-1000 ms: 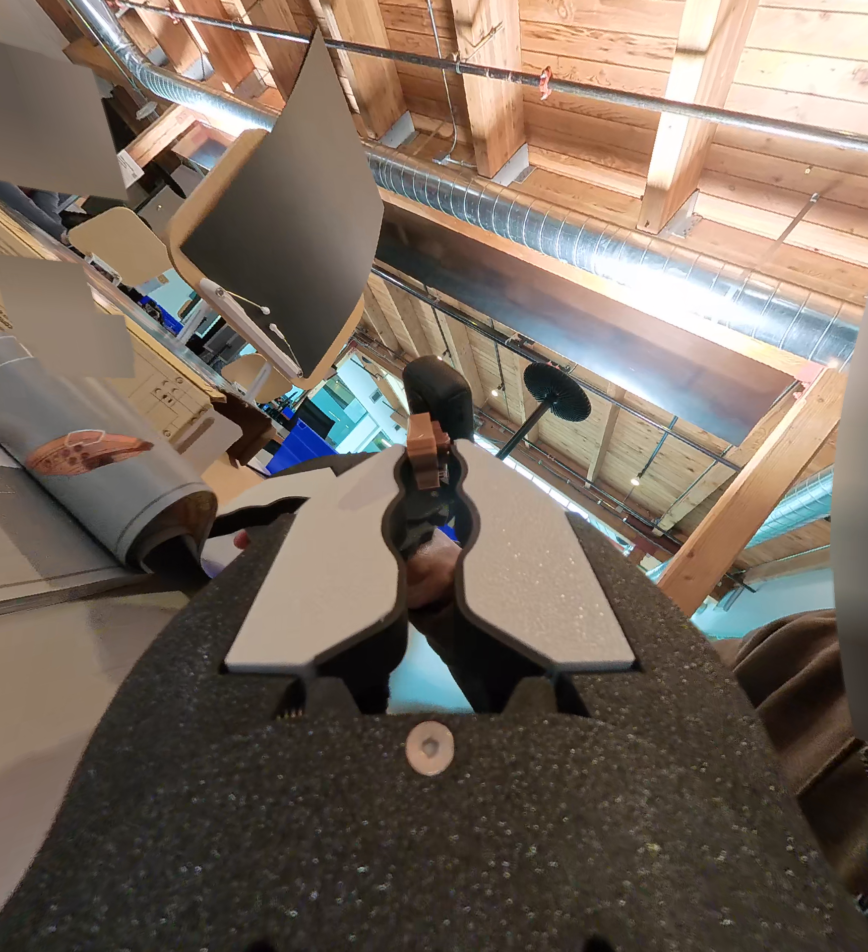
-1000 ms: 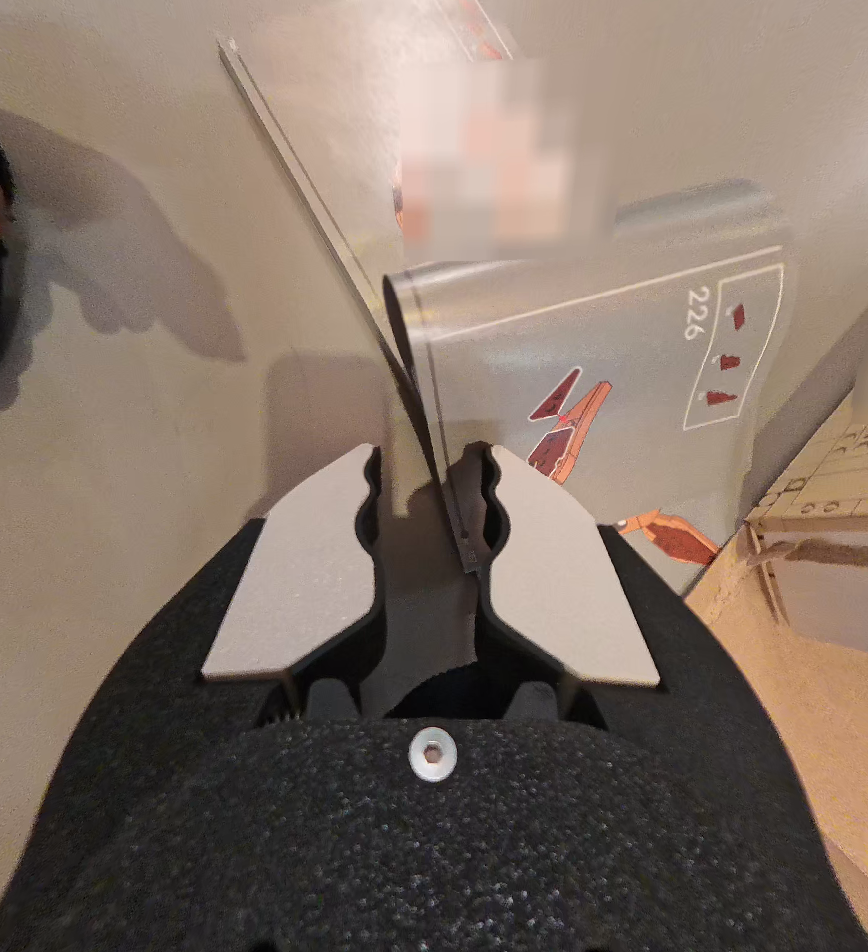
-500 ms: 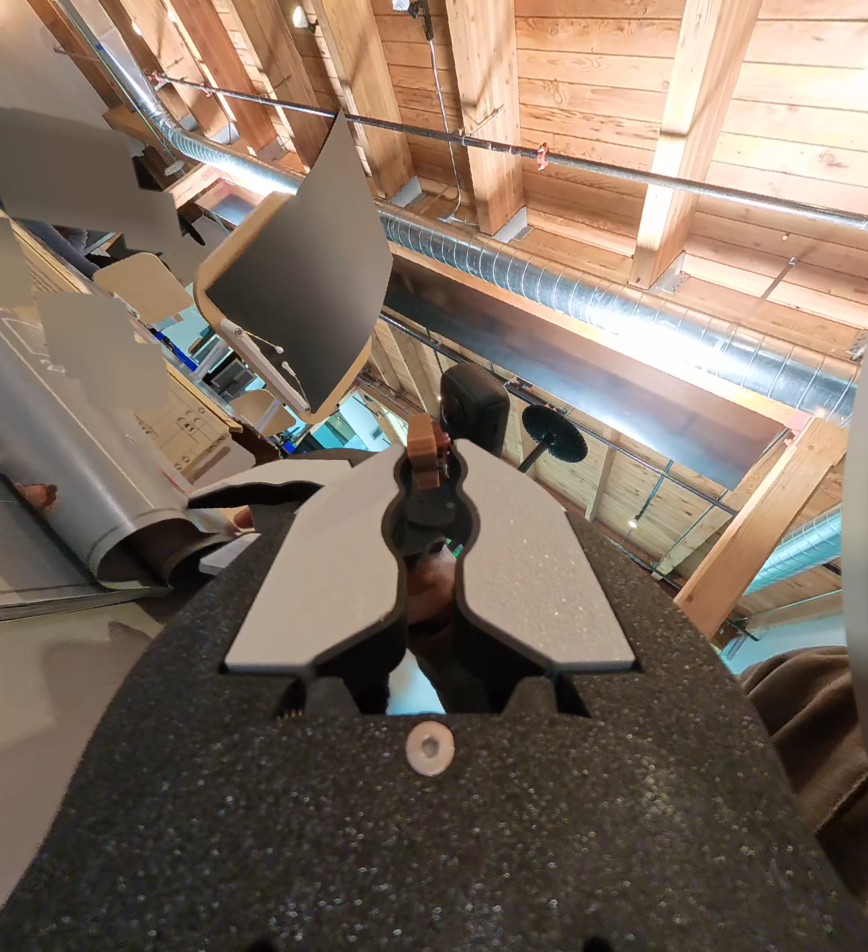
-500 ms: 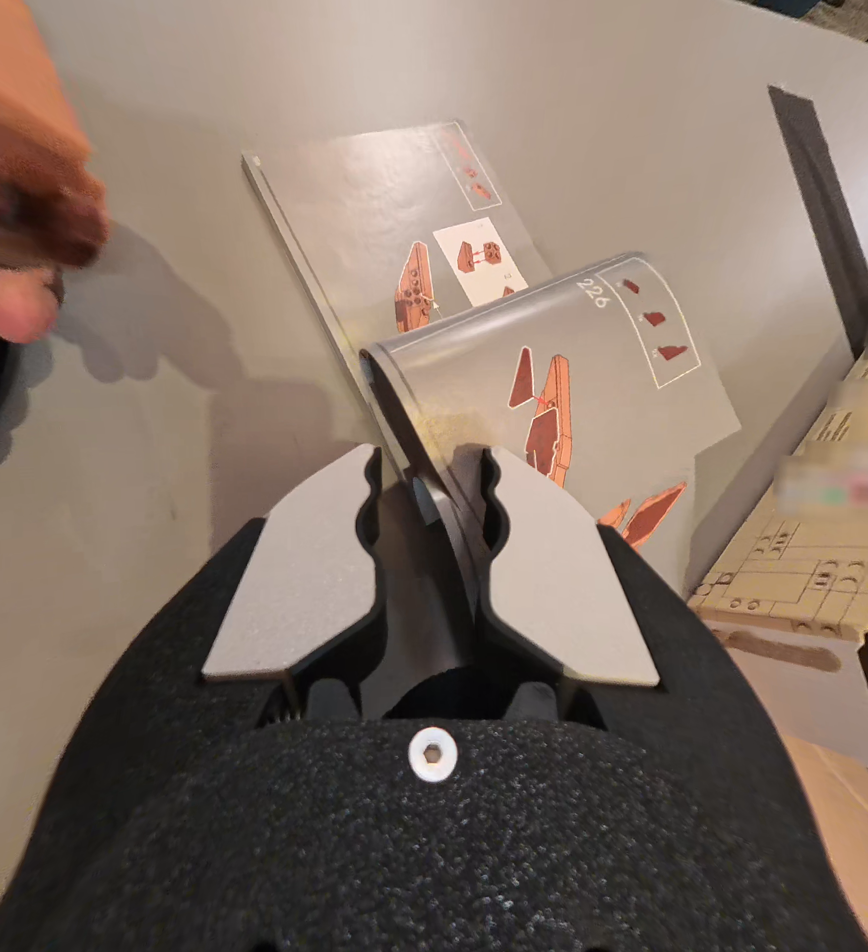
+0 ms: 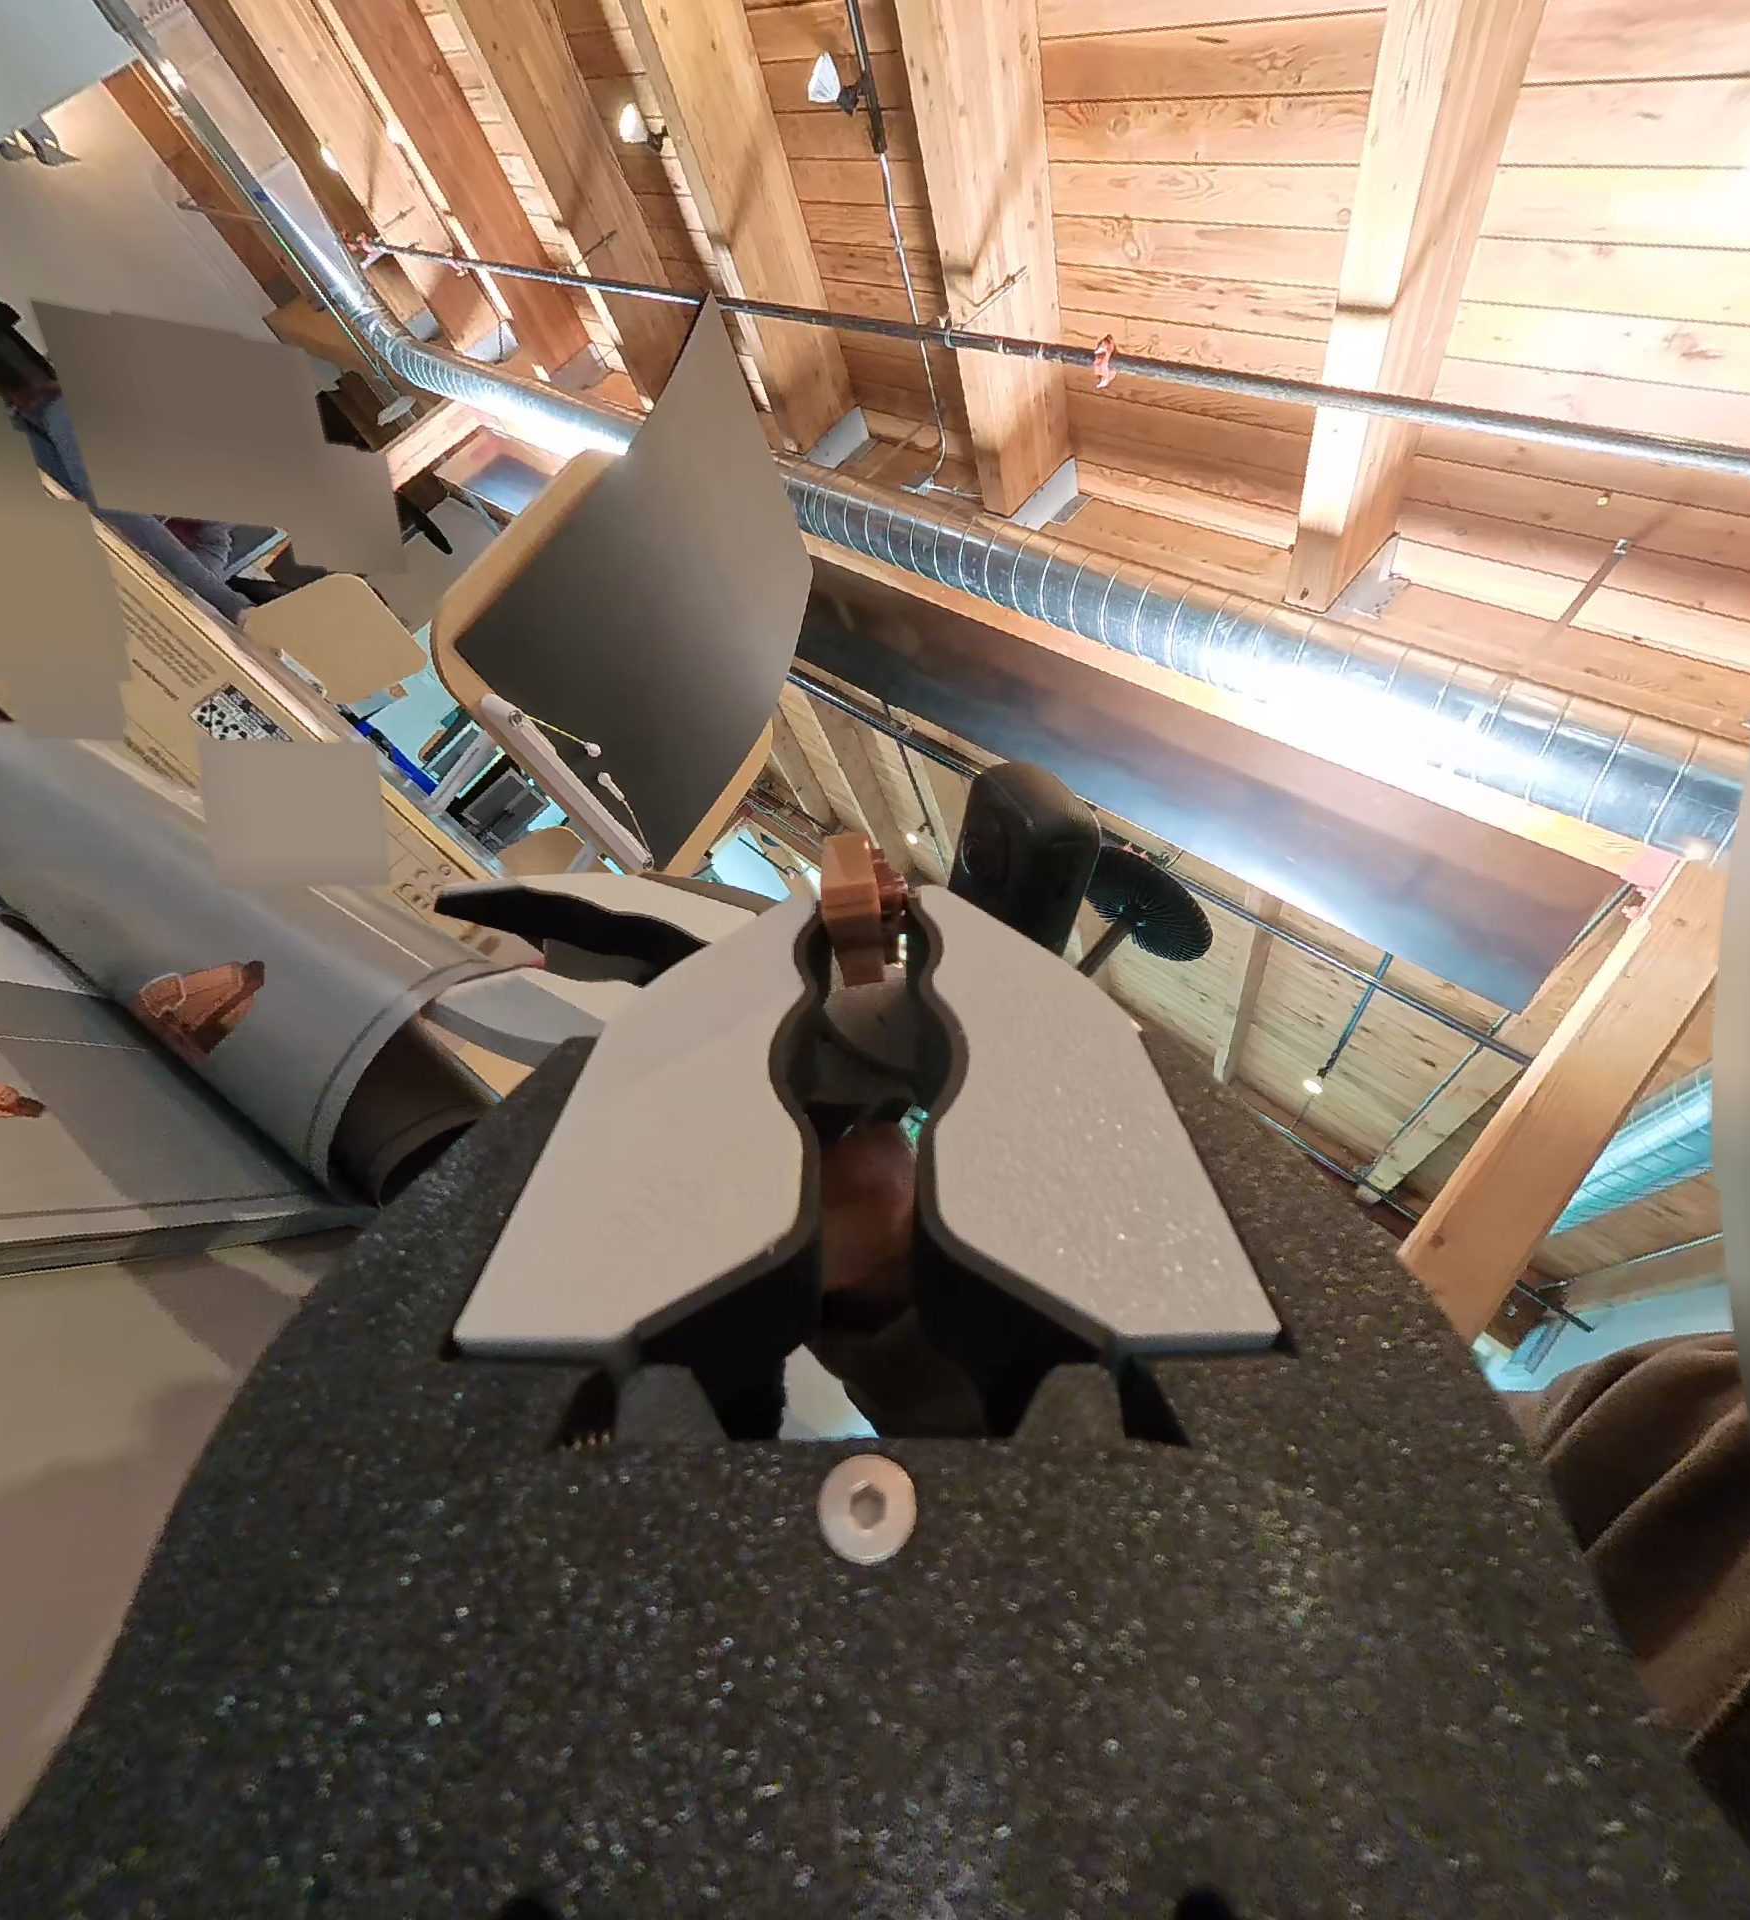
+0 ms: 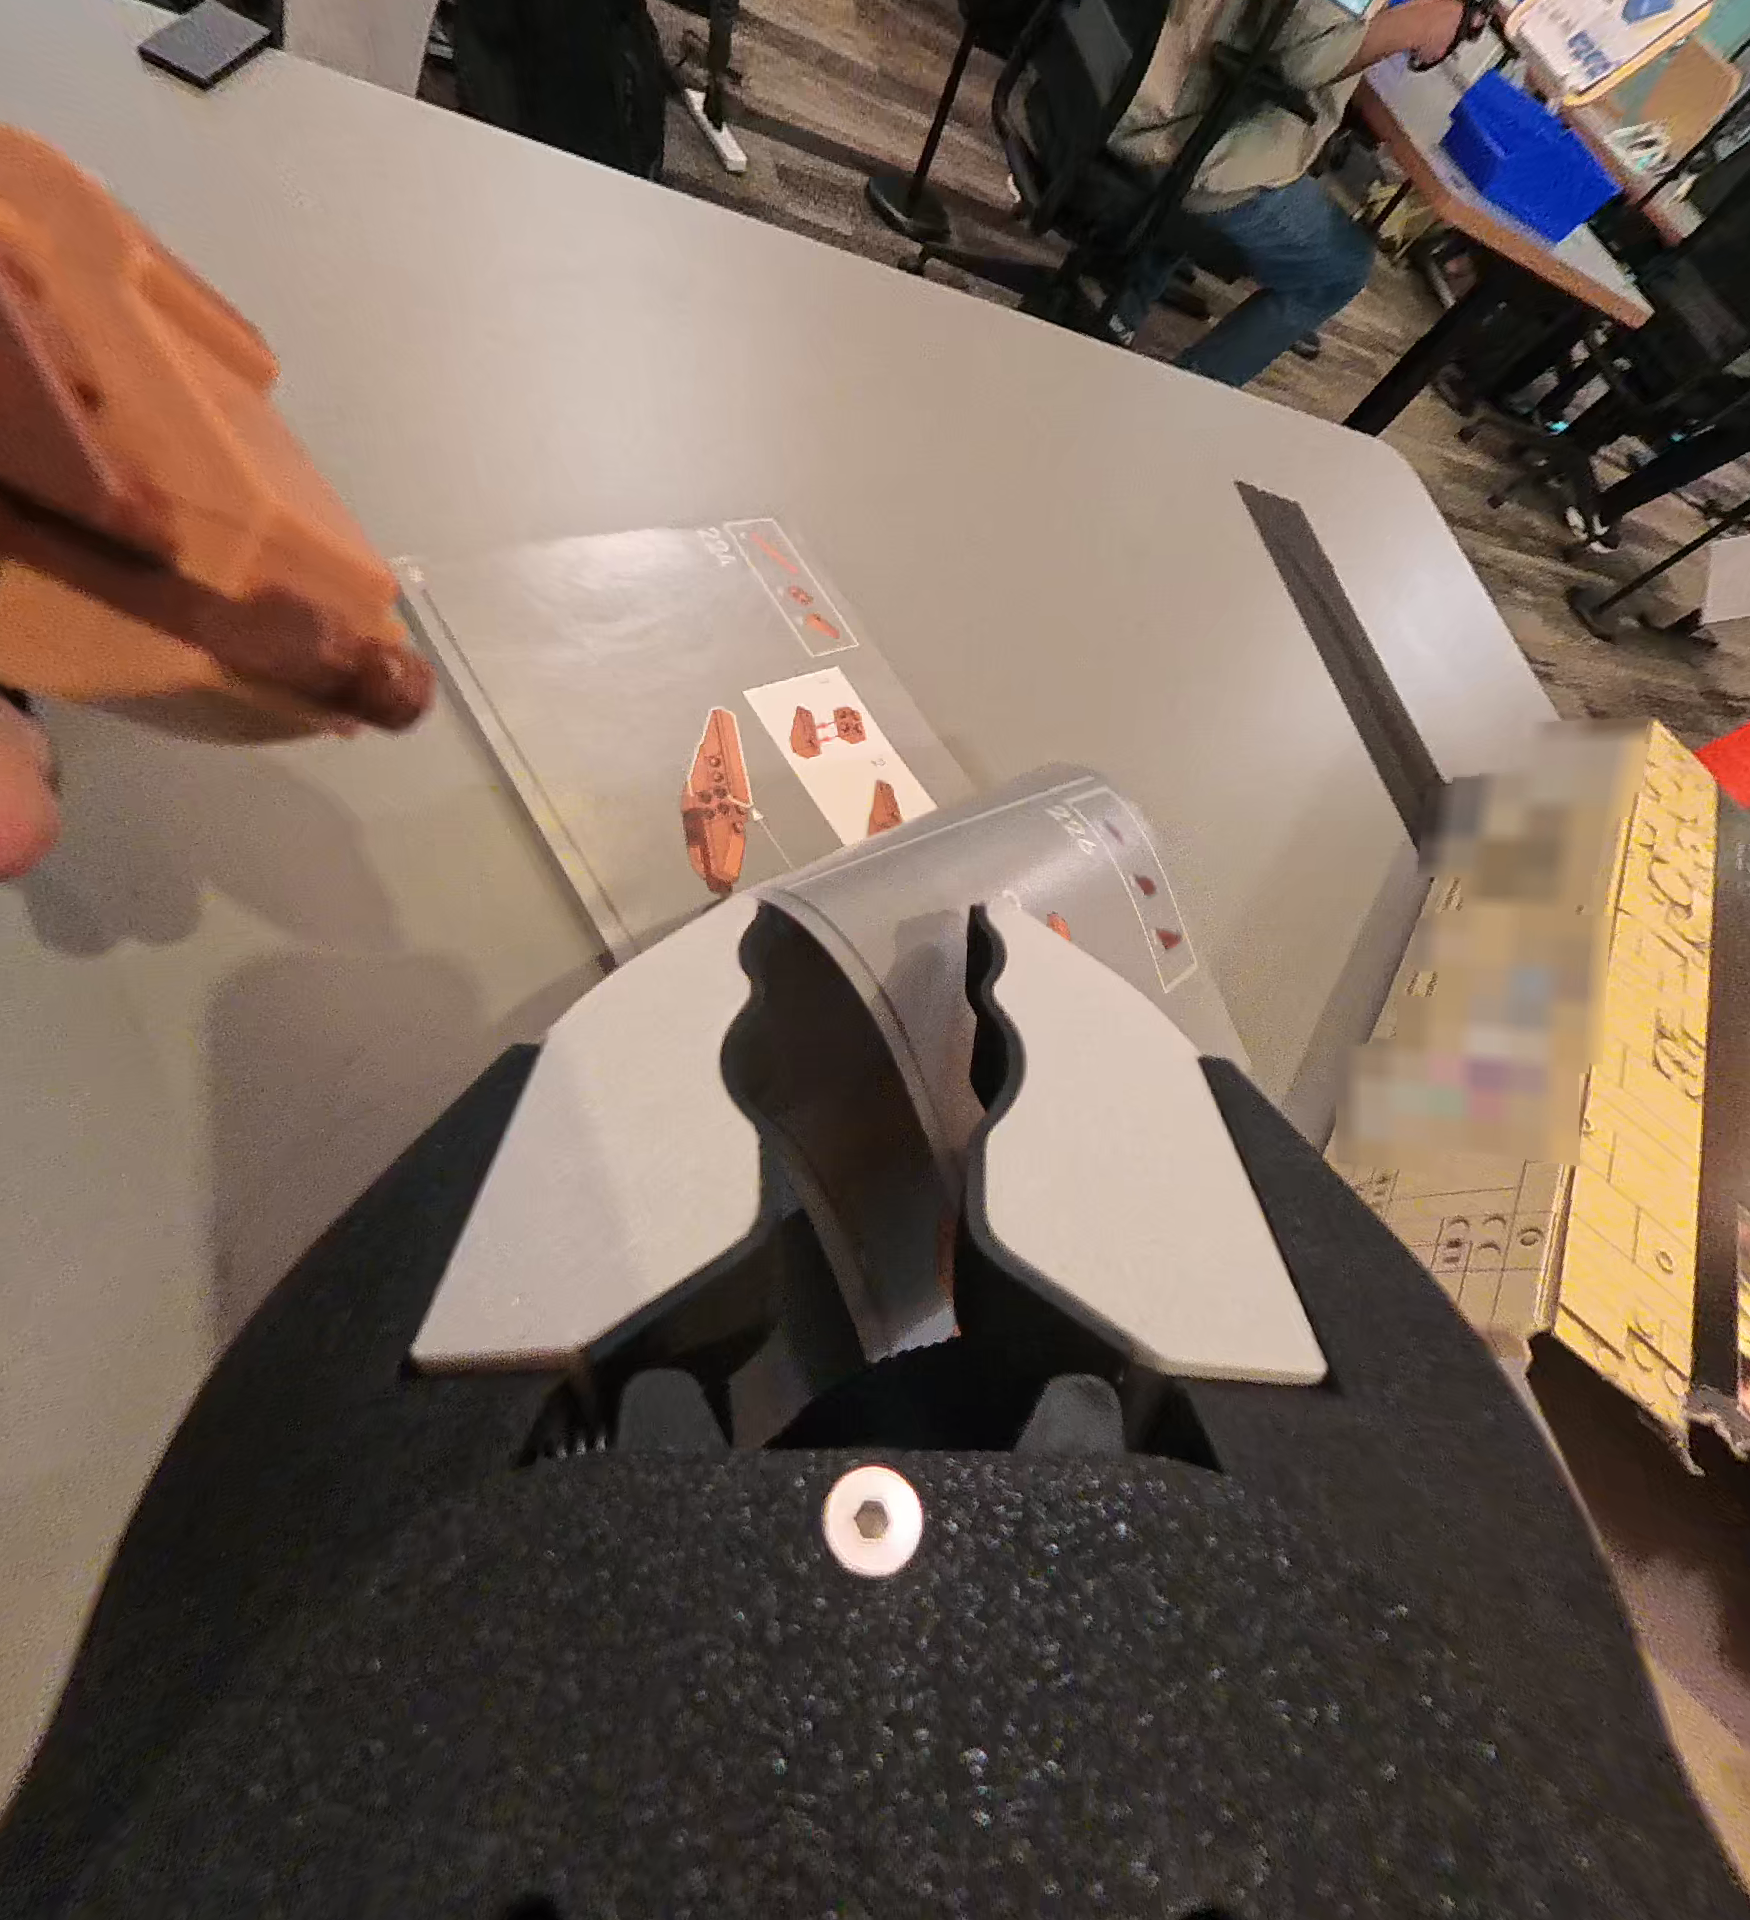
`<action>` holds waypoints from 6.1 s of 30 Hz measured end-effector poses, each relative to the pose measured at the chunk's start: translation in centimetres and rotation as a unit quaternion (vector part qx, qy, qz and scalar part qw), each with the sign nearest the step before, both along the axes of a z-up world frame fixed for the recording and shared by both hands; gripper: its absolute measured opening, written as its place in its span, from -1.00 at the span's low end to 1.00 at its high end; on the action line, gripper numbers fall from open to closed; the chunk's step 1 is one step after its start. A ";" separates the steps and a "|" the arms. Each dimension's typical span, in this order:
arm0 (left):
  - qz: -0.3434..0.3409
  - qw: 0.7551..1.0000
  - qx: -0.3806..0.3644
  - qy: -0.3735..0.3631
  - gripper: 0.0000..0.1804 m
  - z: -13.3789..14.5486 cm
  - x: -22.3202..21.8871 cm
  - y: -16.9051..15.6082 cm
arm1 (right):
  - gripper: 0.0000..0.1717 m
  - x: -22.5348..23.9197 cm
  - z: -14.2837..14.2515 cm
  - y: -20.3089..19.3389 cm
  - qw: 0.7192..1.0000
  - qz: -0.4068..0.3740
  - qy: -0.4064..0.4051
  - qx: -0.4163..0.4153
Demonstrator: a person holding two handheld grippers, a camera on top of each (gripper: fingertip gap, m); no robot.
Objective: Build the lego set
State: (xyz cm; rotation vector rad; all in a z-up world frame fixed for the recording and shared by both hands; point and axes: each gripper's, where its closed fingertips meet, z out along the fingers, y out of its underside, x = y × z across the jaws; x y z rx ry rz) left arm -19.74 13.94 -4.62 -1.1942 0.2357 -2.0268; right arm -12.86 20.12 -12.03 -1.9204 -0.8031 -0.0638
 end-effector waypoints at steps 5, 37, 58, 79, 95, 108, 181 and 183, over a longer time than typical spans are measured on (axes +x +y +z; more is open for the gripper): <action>0.005 1.000 0.002 -0.001 -0.85 0.0 -0.1 0.0 | -0.58 -0.2 -0.3 1.1 0.998 -0.010 -0.055 0.018; -0.036 0.997 0.071 -0.002 -0.86 1.1 0.5 -2.6 | -0.39 0.7 2.5 0.3 0.994 -0.045 0.035 0.097; -0.120 0.982 0.135 0.054 -0.86 0.4 2.9 -6.3 | -0.65 2.3 -3.0 -9.7 0.998 0.040 -0.012 0.045; -0.145 0.973 0.155 0.088 -0.86 -0.4 4.6 -8.4 | -0.66 7.3 -2.8 -14.4 0.991 -0.009 -0.087 0.101; -0.211 0.934 0.274 0.088 -0.86 -0.8 10.1 -21.0 | -0.66 25.7 -1.5 -34.8 0.942 -0.281 -0.138 0.116; -0.188 0.941 0.258 0.115 -0.86 -1.2 10.6 -20.5 | -0.51 43.3 0.7 -50.4 0.819 -0.553 -0.010 0.154; -0.390 0.838 0.364 0.110 -0.86 1.1 23.1 -39.7 | -0.13 23.0 3.3 -50.5 0.930 0.091 0.353 0.053; -0.392 0.840 0.358 0.110 -0.86 0.9 23.8 -39.8 | -0.13 23.0 3.3 -50.6 0.930 0.092 0.353 0.054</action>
